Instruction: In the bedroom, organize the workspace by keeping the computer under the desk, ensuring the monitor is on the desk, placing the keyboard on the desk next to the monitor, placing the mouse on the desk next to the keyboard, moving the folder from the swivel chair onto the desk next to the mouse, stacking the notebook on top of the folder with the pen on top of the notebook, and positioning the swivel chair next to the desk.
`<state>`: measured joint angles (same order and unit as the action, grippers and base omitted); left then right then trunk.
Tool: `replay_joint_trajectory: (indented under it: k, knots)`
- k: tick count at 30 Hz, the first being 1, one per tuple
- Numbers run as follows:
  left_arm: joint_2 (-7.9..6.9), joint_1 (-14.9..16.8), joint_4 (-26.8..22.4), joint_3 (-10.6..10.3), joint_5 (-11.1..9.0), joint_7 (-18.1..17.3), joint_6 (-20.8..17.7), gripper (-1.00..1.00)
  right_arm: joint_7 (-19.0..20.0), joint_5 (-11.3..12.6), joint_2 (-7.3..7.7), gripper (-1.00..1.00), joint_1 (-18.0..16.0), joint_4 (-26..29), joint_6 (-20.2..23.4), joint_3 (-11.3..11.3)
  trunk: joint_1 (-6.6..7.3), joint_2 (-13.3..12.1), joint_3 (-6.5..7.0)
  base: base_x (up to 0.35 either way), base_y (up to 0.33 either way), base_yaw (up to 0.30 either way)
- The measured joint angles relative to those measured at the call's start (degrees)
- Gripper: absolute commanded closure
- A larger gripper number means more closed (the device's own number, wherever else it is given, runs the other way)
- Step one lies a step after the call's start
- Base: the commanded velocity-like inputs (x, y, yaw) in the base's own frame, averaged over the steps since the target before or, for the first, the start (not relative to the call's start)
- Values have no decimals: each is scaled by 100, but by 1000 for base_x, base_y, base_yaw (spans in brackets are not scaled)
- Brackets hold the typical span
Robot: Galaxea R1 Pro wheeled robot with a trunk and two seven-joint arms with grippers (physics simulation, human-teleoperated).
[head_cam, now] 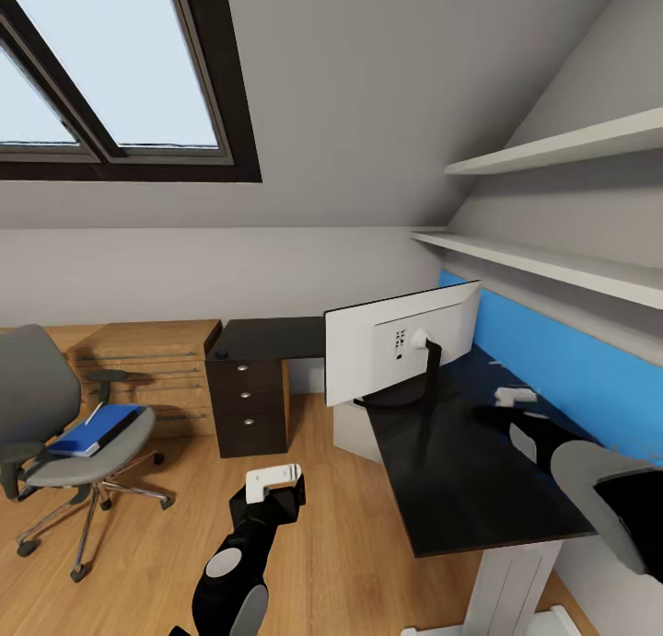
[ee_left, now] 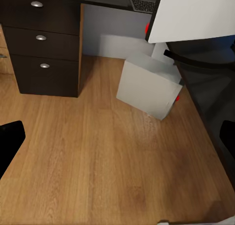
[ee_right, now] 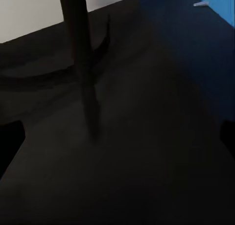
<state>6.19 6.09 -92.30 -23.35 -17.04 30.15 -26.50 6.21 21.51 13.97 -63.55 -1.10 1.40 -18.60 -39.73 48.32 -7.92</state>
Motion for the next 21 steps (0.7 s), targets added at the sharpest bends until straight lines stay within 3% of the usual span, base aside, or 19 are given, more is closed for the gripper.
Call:
replay_joint_trajectory:
  k: [2,4,5,6,7,10,11,12,18,19,20,21]
  knots:
    - [-2,0,0,7,1,0,5,-100,-600,412,-258,-100,347,1,-425,2,0,1,-1,0,0,0]
    - [-2,0,3,10,1,0,7,-100,-817,660,-385,-100,469,1,-844,1,0,1,1,0,0,0]
    - [-3,0,27,12,0,5,17,-100,-1076,1137,-626,-100,616,-4,-1368,-3,0,0,0,0,0,0]
    - [-3,0,30,16,1,7,21,-100,-1109,1215,-701,-100,690,-3,-1448,-4,0,1,0,0,0,0]
    - [-3,0,31,18,1,7,22,-100,-1119,1236,-725,-100,740,-1,-1473,-7,0,1,1,0,0,0]
    - [-3,0,34,9,0,8,25,-100,-1144,1247,-1030,-100,1074,19,-1636,-24,0,1,0,0,0,2]
    - [-3,0,34,8,0,8,25,-100,-1146,1248,-1069,-100,1106,20,-1685,-24,0,1,1,0,-51,76]
    - [-3,-1,45,7,2,9,26,-100,-1148,1224,-1150,-100,1183,21,-1919,-23,0,1,0,0,-90,105]
    - [3,-2,129,-12,0,17,27,-100,-1157,1134,-1198,-100,1237,23,-2211,-16,0,1,1,0,-235,217]
    - [4,-2,143,-16,0,17,27,-100,-1160,1078,-1204,-100,1243,23,-2291,-17,0,1,1,0,-310,275]
    - [4,-2,155,-19,0,20,28,-100,-1176,584,-1212,-100,1253,17,-2427,-22,0,1,1,0,-310,275]
    - [5,-2,155,-19,0,19,27,-100,-1178,535,-1212,-100,1253,17,-2437,-17,0,1,1,0,-311,276]
